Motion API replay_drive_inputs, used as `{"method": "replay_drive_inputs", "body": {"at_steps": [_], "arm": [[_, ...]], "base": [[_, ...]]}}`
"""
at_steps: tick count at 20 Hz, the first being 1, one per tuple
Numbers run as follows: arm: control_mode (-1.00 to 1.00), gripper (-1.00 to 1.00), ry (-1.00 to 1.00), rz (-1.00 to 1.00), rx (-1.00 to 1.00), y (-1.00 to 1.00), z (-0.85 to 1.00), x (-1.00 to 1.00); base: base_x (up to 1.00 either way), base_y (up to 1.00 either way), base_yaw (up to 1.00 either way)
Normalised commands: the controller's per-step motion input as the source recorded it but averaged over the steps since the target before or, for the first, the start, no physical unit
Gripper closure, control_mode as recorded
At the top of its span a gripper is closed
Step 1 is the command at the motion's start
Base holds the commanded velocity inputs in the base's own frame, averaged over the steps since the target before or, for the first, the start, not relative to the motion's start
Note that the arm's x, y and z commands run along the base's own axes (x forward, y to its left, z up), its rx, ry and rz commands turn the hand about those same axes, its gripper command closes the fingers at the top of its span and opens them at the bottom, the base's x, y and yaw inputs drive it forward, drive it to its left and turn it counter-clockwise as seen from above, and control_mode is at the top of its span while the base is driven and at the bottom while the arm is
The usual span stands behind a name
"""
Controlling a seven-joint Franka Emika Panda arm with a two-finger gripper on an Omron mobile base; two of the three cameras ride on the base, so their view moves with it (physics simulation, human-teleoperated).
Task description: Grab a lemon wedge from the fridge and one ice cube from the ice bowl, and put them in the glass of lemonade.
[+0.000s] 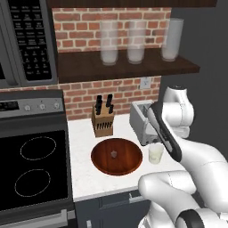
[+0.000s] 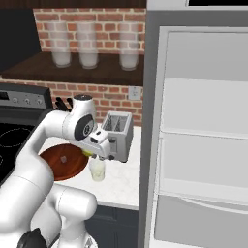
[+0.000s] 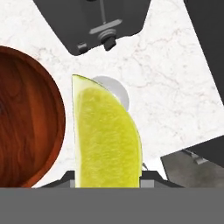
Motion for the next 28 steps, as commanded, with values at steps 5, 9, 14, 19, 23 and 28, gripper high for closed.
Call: {"method": "replay_drive_inputs", "body": {"at_steps": [5, 9, 14, 19, 23, 28], "arm": [[-1.00, 1.00, 0.00, 0.00, 0.00, -0.09, -0.22, 0.16], [-1.00, 1.00, 0.00, 0.00, 0.00, 0.00, -0.20, 0.00], [-1.00, 1.00, 0.00, 0.00, 0.00, 0.00, -0.11, 0.00], [-1.00, 1.00, 0.00, 0.00, 0.00, 0.00, -0.04, 0.00], [-1.00, 1.00, 0.00, 0.00, 0.00, 0.00, 0.00, 0.01], [-1.00, 1.00, 0.00, 0.00, 0.00, 0.00, 0.00, 0.17]], "base": [[0.00, 0.00, 0.00], [0.00, 0.00, 0.00], [0.00, 0.00, 0.00], [0.00, 0.00, 0.00], [0.00, 0.00, 0.00], [0.00, 0.00, 0.00]]}}
